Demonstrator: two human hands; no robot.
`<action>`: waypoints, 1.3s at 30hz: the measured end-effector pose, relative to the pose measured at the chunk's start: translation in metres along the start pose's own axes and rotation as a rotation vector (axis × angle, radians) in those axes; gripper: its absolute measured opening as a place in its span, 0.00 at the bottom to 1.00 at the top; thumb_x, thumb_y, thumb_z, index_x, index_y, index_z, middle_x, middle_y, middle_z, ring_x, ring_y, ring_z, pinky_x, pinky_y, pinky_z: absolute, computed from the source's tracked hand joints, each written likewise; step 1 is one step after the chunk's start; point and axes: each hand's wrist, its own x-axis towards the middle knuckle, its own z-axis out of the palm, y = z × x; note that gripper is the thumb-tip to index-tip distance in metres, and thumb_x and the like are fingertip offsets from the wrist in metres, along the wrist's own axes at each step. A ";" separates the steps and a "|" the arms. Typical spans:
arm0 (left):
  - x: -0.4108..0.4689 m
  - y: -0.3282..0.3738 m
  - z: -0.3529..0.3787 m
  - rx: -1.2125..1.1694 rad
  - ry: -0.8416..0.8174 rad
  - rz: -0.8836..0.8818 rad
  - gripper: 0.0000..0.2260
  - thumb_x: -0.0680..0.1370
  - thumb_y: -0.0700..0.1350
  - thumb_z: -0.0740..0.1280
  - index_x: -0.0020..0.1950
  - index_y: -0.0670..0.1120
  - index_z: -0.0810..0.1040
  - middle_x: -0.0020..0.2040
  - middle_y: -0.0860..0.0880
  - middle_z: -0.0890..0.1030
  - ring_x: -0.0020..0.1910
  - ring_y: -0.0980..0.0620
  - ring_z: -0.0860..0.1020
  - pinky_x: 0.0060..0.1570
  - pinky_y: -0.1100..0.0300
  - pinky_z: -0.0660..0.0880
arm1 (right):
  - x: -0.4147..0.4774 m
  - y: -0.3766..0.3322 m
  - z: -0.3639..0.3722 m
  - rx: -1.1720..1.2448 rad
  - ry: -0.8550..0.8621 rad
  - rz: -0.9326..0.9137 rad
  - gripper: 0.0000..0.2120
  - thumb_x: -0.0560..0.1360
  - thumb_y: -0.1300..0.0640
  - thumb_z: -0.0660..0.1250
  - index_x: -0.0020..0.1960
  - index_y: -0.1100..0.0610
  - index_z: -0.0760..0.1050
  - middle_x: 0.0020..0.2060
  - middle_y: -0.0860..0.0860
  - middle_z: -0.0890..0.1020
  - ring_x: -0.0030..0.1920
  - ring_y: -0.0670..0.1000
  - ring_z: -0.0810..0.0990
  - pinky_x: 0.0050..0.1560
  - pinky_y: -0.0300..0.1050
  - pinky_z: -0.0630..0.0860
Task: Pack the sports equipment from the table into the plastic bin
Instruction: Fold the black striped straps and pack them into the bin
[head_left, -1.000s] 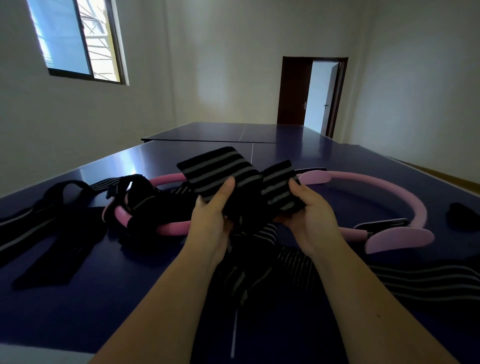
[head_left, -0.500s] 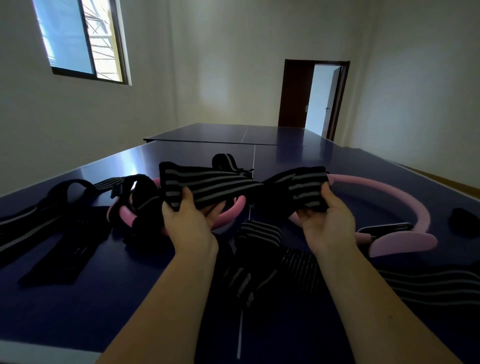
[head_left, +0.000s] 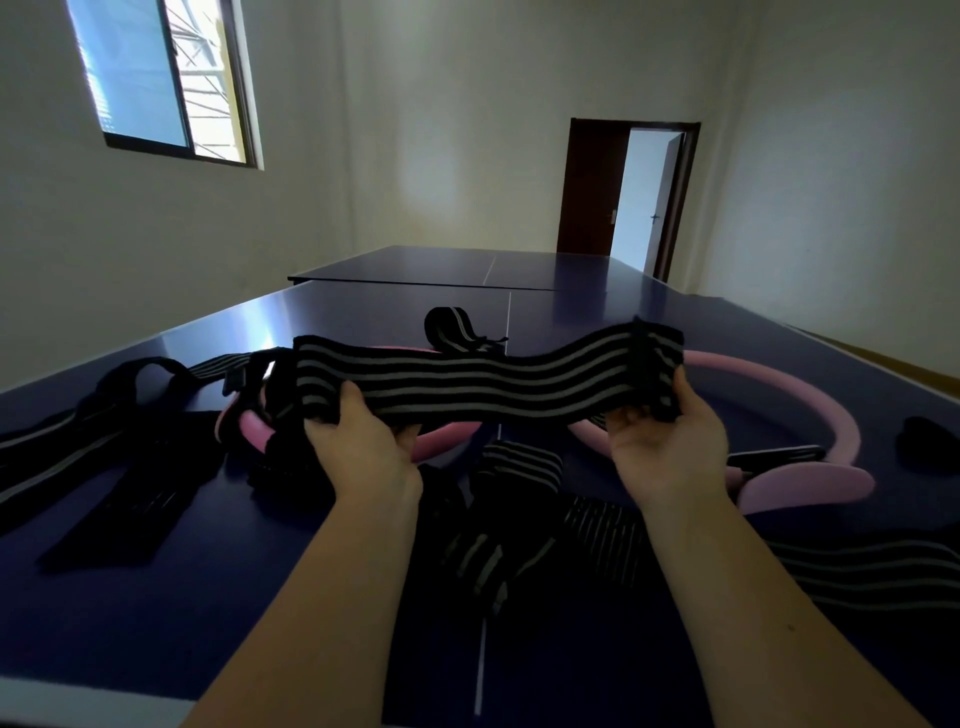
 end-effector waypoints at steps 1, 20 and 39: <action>0.001 0.000 0.000 0.010 0.002 0.004 0.18 0.82 0.43 0.64 0.71 0.52 0.68 0.63 0.48 0.77 0.59 0.47 0.79 0.39 0.52 0.83 | -0.001 -0.004 -0.001 0.019 -0.022 0.006 0.12 0.80 0.55 0.63 0.59 0.58 0.80 0.52 0.55 0.85 0.46 0.54 0.87 0.40 0.51 0.83; -0.022 -0.003 0.008 0.239 -0.579 -0.235 0.17 0.81 0.38 0.63 0.69 0.48 0.74 0.62 0.43 0.82 0.60 0.43 0.81 0.53 0.46 0.81 | -0.027 0.005 0.020 -0.512 -0.601 0.229 0.17 0.73 0.47 0.68 0.31 0.56 0.71 0.23 0.54 0.75 0.18 0.48 0.65 0.22 0.39 0.57; -0.026 -0.015 0.010 0.387 -0.730 -0.172 0.13 0.80 0.34 0.57 0.58 0.43 0.79 0.49 0.47 0.84 0.46 0.52 0.82 0.37 0.59 0.79 | -0.027 0.022 0.020 -0.788 -0.358 0.048 0.14 0.79 0.70 0.61 0.58 0.59 0.80 0.52 0.56 0.86 0.52 0.56 0.85 0.46 0.45 0.82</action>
